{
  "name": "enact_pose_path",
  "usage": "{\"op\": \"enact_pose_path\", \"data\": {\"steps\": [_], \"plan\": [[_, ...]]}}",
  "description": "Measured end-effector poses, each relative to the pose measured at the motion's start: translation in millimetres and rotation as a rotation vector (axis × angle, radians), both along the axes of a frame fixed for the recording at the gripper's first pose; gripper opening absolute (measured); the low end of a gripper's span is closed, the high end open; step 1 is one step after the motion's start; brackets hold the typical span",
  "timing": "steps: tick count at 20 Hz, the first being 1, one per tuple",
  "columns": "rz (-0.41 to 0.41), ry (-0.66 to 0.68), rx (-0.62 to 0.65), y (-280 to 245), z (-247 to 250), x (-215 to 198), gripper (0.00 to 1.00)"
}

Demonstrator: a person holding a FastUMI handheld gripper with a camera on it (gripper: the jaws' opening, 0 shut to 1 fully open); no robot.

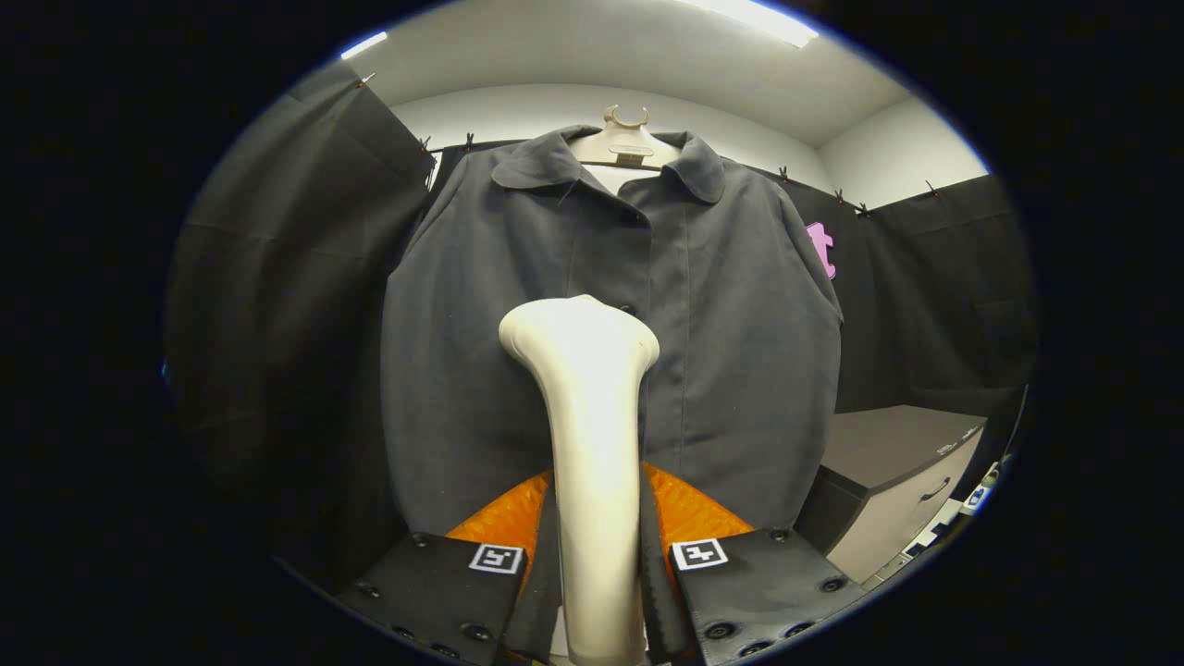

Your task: Iron the clothes twice with a garment steamer, once on the left side and once on the right side.

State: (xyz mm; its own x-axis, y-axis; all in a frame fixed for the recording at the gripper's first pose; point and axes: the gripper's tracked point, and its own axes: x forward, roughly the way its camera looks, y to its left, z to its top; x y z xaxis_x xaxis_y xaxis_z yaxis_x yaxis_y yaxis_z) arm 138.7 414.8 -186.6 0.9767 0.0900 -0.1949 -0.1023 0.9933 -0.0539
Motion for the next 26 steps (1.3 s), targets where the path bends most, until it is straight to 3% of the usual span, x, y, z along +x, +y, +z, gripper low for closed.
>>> {"op": "enact_pose_path", "data": {"steps": [17, 26], "plan": [[-0.019, 0.202, -0.028, -14.1, -95.9, -46.4, 0.45], [-0.01, 0.197, -0.033, -9.9, -92.9, -55.4, 0.45]]}}
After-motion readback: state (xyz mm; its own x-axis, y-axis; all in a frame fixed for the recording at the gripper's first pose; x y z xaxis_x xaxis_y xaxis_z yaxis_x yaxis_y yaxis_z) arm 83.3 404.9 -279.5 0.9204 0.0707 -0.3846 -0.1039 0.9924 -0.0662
